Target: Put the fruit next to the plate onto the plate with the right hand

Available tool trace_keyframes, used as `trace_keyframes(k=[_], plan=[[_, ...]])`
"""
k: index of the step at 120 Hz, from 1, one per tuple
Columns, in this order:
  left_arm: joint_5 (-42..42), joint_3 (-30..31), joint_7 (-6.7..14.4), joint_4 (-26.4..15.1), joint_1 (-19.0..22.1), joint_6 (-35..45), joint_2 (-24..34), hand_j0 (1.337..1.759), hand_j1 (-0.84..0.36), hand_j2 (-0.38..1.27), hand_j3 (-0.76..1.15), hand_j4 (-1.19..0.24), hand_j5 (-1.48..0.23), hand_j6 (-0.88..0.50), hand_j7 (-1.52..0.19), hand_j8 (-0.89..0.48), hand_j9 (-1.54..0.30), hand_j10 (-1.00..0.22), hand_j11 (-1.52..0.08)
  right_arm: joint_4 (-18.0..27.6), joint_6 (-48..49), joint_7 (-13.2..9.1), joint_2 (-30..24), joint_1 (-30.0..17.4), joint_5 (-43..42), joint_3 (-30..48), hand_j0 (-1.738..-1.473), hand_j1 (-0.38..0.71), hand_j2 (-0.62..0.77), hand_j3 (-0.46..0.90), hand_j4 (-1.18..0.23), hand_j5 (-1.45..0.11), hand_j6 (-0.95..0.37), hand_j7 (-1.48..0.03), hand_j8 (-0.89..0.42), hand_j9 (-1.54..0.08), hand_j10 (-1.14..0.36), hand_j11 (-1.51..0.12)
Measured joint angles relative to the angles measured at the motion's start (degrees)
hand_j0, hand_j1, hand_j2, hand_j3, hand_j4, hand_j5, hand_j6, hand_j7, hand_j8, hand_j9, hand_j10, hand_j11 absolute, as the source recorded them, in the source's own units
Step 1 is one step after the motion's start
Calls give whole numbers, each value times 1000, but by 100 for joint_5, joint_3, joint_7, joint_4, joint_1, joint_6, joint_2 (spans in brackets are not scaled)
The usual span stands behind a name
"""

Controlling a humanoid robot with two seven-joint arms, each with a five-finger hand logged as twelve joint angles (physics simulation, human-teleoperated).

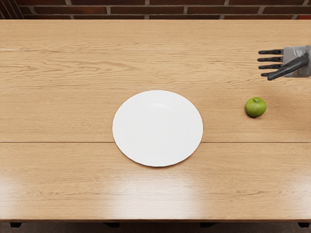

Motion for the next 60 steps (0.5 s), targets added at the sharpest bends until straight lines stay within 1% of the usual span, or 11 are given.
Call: trace_keyframes(k=[10, 18, 29, 44, 50, 60], plan=[[-2, 0, 0, 0, 0, 0, 0, 1658, 337, 2, 0, -10, -13, -10, -13, -10, -13, -10, -13, 45, 0, 0, 52, 6, -6, -6, -1658, -349, -1, 0, 0, 0, 2, 0, 2, 0, 1, 0], [0, -1, 0, -1, 0, 0, 0, 1658, 337, 2, 0, -10, -13, -10, -13, -10, -13, -10, -13, 259, 0, 0, 29, -2, -3, -12, -1658, -349, -1, 0, 0, 0, 2, 0, 2, 0, 1, 0], [0, 0, -1, -1, 0, 0, 0, 1658, 337, 2, 0, -10, -13, -10, -13, -10, -13, -10, -13, 410, 0, 0, 2, 37, -1, 47, -1658, -349, -1, 0, 0, 0, 2, 0, 2, 0, 1, 0], [0, 1, 0, -1, 0, 0, 0, 1658, 337, 2, 0, -10, -13, -10, -13, -10, -13, -10, -13, 902, 0, 0, -80, 185, -49, 34, -1658, -349, -1, 0, 0, 0, 2, 0, 1, 0, 1, 0], [1, 2, 0, 1, 0, 0, 0, 1658, 337, 2, 0, -10, -13, -10, -13, -10, -13, -10, -13, 1332, 0, 0, -322, 201, -205, 33, -1658, -346, -1, 0, -2, -2, -1, -3, -1, -3, -1, -3], [1, 2, 0, 1, 0, 0, 0, 1658, 337, 2, 0, -10, -13, -10, -13, -10, -13, -10, -13, 2634, 0, 0, -1115, 216, -585, 51, -1658, -343, -2, 0, -5, -6, -4, -6, -4, -6, -4, -6]])
